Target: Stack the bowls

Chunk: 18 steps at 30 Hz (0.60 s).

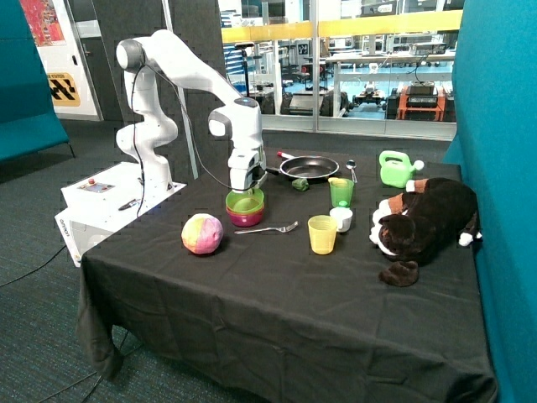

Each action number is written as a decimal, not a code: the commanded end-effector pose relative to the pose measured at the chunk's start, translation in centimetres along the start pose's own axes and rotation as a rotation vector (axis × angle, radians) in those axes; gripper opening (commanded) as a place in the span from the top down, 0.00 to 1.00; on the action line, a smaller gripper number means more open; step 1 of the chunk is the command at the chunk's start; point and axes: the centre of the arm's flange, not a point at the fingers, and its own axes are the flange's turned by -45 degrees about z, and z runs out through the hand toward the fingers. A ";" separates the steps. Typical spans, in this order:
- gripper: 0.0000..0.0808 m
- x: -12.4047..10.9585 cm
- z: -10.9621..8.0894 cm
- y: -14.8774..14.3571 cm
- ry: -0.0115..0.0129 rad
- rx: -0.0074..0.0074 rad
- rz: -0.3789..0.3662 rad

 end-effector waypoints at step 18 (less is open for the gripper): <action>0.34 -1.5 0.3 0.6 0.0054 -0.0015 -0.011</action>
